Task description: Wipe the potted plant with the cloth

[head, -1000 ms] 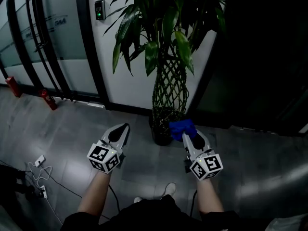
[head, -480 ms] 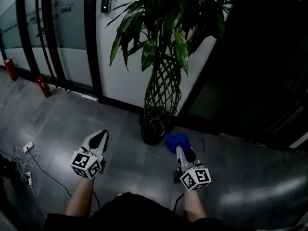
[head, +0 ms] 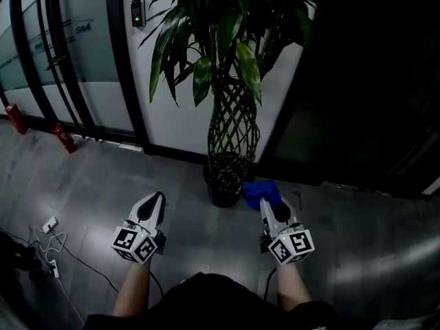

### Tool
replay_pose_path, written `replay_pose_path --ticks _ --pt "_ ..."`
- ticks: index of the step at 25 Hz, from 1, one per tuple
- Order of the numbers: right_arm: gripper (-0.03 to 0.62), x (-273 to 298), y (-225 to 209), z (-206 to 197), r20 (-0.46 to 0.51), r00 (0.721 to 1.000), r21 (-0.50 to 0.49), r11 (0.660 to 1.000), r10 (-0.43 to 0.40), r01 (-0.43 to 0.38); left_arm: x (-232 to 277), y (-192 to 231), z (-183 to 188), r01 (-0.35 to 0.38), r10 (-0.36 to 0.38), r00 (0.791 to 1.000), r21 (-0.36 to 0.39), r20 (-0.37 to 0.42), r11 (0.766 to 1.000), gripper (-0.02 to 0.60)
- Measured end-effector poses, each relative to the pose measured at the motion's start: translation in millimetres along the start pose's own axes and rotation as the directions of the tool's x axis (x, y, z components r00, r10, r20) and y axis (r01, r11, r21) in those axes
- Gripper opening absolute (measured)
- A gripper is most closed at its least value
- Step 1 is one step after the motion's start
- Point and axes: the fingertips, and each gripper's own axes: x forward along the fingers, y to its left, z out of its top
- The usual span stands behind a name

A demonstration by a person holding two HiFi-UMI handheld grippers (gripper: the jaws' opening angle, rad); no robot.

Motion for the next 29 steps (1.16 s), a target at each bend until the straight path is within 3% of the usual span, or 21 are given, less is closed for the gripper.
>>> replay_pose_path --ticks 9,29 --pt "0.103 0.9 -10.8 -4.6 -0.023 1.0 -0.023 1.0 -0.011 0.01 8.4 -2.8 0.9 0.011 -0.011 1.0 -0.007 0.003 1.0 0.006" --pt "0.103 -29.2 11.8 -11.2 -0.054 0.998 0.0 1.0 -0.024 0.024 -11.3 -13.5 -19.3 0.045 -0.046 0.997 -0.018 -0.057 0.999 0.006"
